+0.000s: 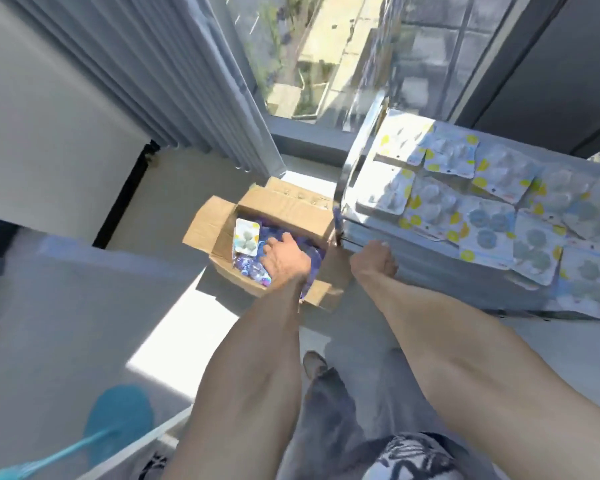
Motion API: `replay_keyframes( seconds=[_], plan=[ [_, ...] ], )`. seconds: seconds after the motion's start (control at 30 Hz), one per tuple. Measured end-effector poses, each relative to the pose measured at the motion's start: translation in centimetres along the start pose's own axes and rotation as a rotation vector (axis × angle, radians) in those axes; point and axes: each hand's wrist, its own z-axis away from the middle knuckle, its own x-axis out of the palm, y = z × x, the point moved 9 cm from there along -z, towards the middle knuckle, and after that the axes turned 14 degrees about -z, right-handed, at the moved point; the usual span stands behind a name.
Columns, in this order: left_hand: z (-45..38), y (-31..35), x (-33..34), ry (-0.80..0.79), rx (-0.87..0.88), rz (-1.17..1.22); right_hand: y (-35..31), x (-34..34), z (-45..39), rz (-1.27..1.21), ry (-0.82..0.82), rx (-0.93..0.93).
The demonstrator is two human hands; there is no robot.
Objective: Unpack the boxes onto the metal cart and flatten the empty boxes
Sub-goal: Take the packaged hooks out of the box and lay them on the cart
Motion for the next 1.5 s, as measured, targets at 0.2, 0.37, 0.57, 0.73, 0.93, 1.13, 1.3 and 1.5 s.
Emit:
replay_keyframes(
  seconds=[0.2, 0.37, 0.57, 0.73, 0.93, 1.13, 1.3, 1.5],
  plan=[
    [-3.3, -13.1, 2.7, -0.131, -0.152, -0.038, -6.0, 8.2, 4.3, 0.033, -0.05, -0.014],
    [-7.6, -14.6, 3.1, -0.154, -0.092, -0.013, -9.3, 15.4, 4.5, 0.096, -0.173, -0.024],
    [-15.9, -17.8, 3.7, -0.212, -0.09, 0.008, -13.3, 24.2, 1.6, 0.073, -0.264, 0.063],
    [-24.1, -20.4, 6.1, -0.241, -0.109, 0.034, -16.5, 31.6, -2.1, 0.128, -0.286, 0.066],
    [-35.1, -22.0, 13.0, -0.203, -0.102, 0.089, -17.0, 42.1, -9.5, 0.199, -0.291, 0.069],
    [-46.5, -19.8, 22.5, -0.156, 0.003, 0.117, -15.9, 54.6, -17.6, 0.133, -0.289, 0.091],
    [-53.1, -22.2, 30.1, -0.173, -0.204, 0.331, -15.9, 63.2, -23.2, 0.114, -0.224, 0.082],
    [-55.5, -22.6, 35.5, -0.345, -0.117, 0.274, -16.8, 68.1, -27.6, -0.097, -0.18, 0.166]
  ],
)
